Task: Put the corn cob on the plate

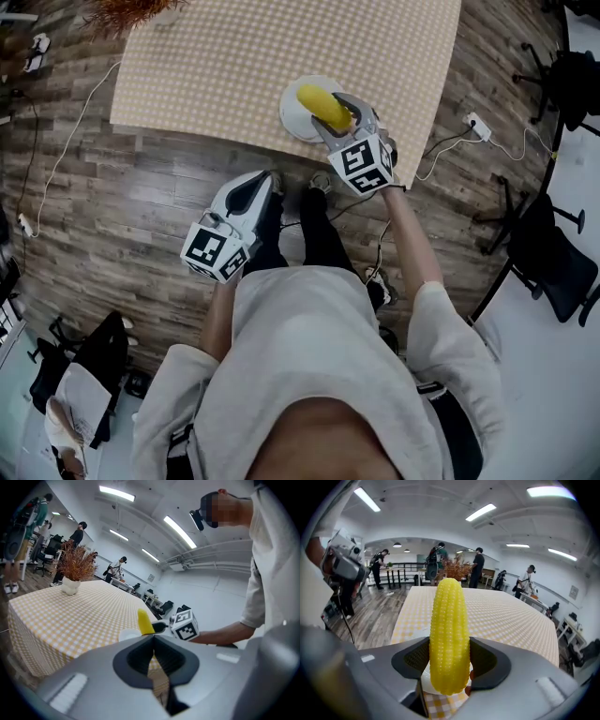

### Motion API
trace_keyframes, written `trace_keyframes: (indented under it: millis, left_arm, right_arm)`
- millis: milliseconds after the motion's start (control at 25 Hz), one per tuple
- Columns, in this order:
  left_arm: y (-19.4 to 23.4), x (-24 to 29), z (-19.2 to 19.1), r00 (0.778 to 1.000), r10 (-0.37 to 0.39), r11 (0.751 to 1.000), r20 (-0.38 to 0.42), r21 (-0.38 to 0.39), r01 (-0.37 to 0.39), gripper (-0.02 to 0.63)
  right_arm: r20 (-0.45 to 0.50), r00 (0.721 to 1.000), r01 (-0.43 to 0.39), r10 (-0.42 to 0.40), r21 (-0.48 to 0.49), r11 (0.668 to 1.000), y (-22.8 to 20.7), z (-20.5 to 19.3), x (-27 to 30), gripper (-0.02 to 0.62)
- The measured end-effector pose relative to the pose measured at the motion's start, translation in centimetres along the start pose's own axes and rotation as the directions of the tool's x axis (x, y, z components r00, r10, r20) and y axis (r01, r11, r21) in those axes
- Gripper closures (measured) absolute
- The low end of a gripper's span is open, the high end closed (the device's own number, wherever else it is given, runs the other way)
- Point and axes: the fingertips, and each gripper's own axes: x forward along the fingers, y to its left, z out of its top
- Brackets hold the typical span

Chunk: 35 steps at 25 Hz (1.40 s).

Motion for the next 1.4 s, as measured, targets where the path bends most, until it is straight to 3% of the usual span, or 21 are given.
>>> trace_keyframes:
  millis: [160, 320, 400, 480, 760, 880, 1160, 1400]
  left_arm:
    - [-0.1, -0.1, -0.1, 1.0, 0.0, 1.0, 0.006, 0.002, 0.0, 0.598]
    - [0.1, -0.5, 0.1, 1.0, 0.001, 1.0, 0.019, -0.017, 0.0, 0.598]
    - [0.3, -0.6, 0.1, 1.0, 0.005, 1.0, 0.026, -0.028, -0.004, 0.598]
    - [0.4, -0.6, 0.0, 1.0, 0.008, 0.999, 0.028, -0.031, -0.007, 0.598]
    - [0.8, -0.8, 0.0, 0.999, 0.022, 0.999, 0.035, -0.044, -0.02, 0.598]
    - [1.1, -0.7, 0.2, 0.999, 0.024, 0.998, 0.037, -0.052, -0.022, 0.598]
    - [1.3, -0.4, 0.6, 0.999, 0.022, 0.998, 0.047, -0.055, -0.02, 0.598]
    - [1.7, -0.3, 1.0, 0.998, 0.023, 0.998, 0.059, -0.065, -0.019, 0.598]
  right_arm:
    - [-0.059, 0.997, -0.055, 0.042, -0.235, 0.971, 1.4, -0.3, 0.5, 0.345]
    - [-0.132, 0.988, -0.132, 0.081, -0.443, 0.887, 2.3, -0.7, 0.8, 0.345]
    - [-0.17, 0.98, -0.18, 0.108, -0.501, 0.846, 2.7, -1.0, 0.9, 0.345]
    - [-0.195, 0.97, -0.225, 0.143, -0.51, 0.83, 2.9, -1.2, 1.0, 0.345]
    - [-0.219, 0.947, -0.31, 0.237, -0.413, 0.856, 2.7, -1.1, 1.9, 0.345]
    - [-0.244, 0.932, -0.347, 0.267, -0.393, 0.852, 2.7, -1.1, 2.4, 0.345]
    - [-0.354, 0.869, -0.466, 0.345, -0.353, 0.811, 3.5, -1.6, 3.4, 0.345]
    - [-0.477, 0.819, -0.523, 0.32, -0.39, 0.758, 3.7, -2.1, 4.0, 0.345]
